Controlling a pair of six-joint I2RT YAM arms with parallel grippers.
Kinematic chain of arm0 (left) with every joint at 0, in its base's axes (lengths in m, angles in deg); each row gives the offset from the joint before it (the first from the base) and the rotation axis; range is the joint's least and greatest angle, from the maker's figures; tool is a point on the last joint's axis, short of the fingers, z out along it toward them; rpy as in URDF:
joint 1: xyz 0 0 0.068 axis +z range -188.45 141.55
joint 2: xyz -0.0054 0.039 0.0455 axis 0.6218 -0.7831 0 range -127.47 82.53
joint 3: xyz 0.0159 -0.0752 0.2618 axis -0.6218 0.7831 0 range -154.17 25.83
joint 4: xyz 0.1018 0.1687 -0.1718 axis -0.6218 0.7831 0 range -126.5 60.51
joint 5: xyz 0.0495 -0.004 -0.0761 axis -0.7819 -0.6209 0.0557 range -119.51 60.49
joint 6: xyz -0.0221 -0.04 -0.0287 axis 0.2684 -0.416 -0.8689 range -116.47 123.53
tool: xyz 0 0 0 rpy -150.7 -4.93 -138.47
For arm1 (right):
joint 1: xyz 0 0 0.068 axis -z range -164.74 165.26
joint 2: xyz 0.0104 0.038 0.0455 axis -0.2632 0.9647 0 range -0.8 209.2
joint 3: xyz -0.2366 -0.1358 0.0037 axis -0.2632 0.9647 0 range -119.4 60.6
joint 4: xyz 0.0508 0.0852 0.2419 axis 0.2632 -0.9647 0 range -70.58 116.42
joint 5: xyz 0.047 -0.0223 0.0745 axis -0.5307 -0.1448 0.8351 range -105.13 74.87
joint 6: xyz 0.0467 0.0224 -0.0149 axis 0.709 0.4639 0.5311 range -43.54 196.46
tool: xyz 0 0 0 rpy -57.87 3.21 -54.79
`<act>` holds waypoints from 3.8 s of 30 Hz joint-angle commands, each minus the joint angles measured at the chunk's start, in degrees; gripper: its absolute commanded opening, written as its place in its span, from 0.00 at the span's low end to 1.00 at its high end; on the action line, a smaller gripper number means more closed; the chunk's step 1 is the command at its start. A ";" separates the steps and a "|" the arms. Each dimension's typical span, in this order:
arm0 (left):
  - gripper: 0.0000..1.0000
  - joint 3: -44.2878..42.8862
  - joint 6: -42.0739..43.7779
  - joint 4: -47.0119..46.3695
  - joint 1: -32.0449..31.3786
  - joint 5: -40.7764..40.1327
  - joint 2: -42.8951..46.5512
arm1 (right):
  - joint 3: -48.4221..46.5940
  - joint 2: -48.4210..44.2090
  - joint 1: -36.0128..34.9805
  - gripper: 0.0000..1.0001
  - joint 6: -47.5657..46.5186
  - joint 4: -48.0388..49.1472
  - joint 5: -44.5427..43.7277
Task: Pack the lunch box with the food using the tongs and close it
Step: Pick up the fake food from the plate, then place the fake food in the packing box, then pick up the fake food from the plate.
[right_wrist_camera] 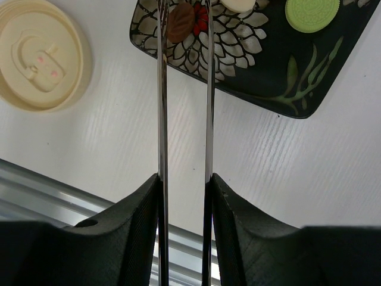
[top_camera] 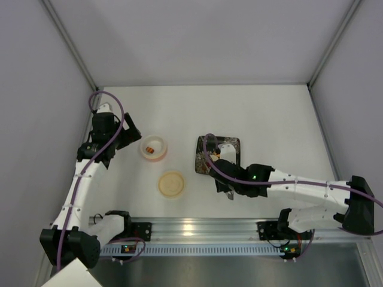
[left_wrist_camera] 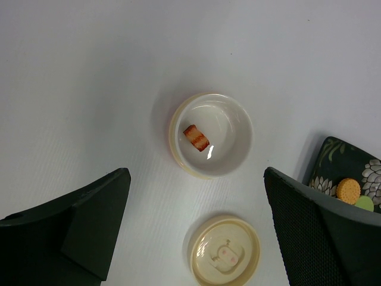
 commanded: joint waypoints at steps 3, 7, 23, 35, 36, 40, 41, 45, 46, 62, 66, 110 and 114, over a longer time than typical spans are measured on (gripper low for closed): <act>0.99 0.45 0.68 -1.83 0.34 0.45 1.80 | 0.94 0.07 -1.38 0.37 1.60 2.56 0.05; 0.99 0.45 0.77 -1.82 0.34 0.54 1.89 | 1.55 0.07 -1.65 0.37 2.13 2.82 0.31; 0.99 0.54 0.68 -1.91 0.34 0.72 1.89 | 2.96 1.21 -2.88 0.36 3.10 4.93 1.98; 0.99 0.63 0.68 -2.09 0.34 0.98 1.98 | -3.00 1.12 -2.96 0.20 2.48 -0.25 -2.67; 0.99 0.63 0.77 -2.09 0.34 1.07 2.07 | -3.71 1.03 -2.96 0.20 2.14 -0.60 -2.94; 0.99 0.63 0.77 -2.18 0.34 1.07 2.15 | -8.88 1.47 -2.88 0.20 0.73 -2.09 -5.22; 0.99 0.63 0.68 -2.09 0.34 1.07 2.15 | -9.86 1.91 -2.96 0.21 0.29 -2.10 -5.40; 0.99 0.71 0.77 -2.18 0.34 0.98 2.07 | -16.45 6.82 -2.88 0.21 -3.13 -2.28 -6.19; 0.99 0.63 0.77 -2.09 0.34 0.81 2.07 | -17.77 7.97 -2.88 0.21 -3.84 -2.01 -5.85; 0.99 0.89 0.68 -2.18 0.34 -0.87 1.27 | -50.91 38.63 -1.21 0.20 -13.34 1.42 4.70; 0.99 0.89 0.68 -2.18 0.34 -0.69 1.19 | -51.97 40.76 -0.68 0.21 -13.16 1.59 6.02; 0.99 0.98 0.77 -2.18 0.34 0.54 1.98 | -5.05 -1.86 4.95 0.42 -1.12 -2.27 -5.49; 0.99 0.98 0.77 -2.26 0.34 0.45 1.98 | -2.40 -3.18 4.95 0.41 0.02 -1.92 -4.70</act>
